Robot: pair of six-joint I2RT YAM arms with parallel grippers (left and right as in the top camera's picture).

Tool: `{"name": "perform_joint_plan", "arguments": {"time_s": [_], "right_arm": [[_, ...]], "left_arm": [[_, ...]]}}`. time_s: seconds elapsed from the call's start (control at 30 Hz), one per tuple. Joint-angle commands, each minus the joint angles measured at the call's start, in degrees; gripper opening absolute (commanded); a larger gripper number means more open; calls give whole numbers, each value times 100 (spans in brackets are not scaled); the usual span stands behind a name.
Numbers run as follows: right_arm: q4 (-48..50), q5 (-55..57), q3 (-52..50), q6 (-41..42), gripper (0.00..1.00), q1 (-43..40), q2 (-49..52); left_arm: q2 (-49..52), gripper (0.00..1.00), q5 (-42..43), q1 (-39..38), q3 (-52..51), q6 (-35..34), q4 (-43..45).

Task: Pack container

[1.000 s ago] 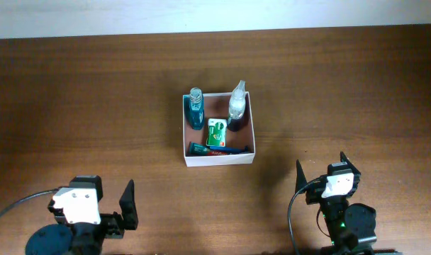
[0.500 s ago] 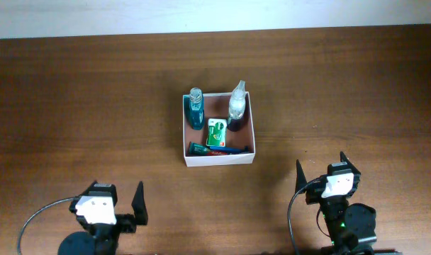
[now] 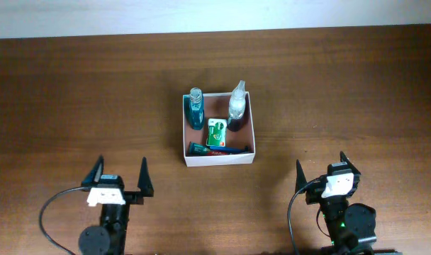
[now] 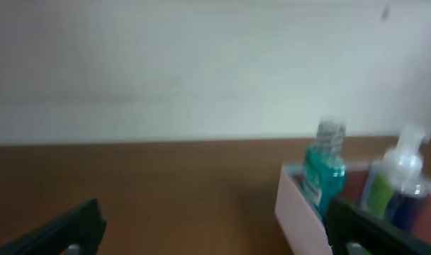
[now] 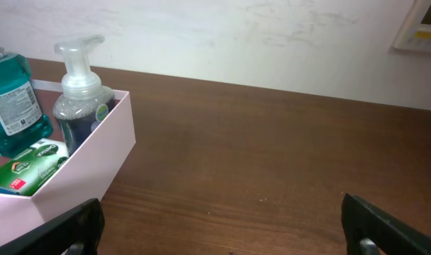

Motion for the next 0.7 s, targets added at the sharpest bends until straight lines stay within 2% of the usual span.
{"name": "perform_joint_plan", "arguments": {"time_s": [0.0, 0.67], "right_arm": [[-15, -55, -42, -35, 98, -26, -59], [-13, -55, -42, -35, 98, -26, -59]], "left_arm": [[-46, 99, -120, 35, -133, -11, -520], [-44, 99, -153, 35, -131, -13, -664]]}}
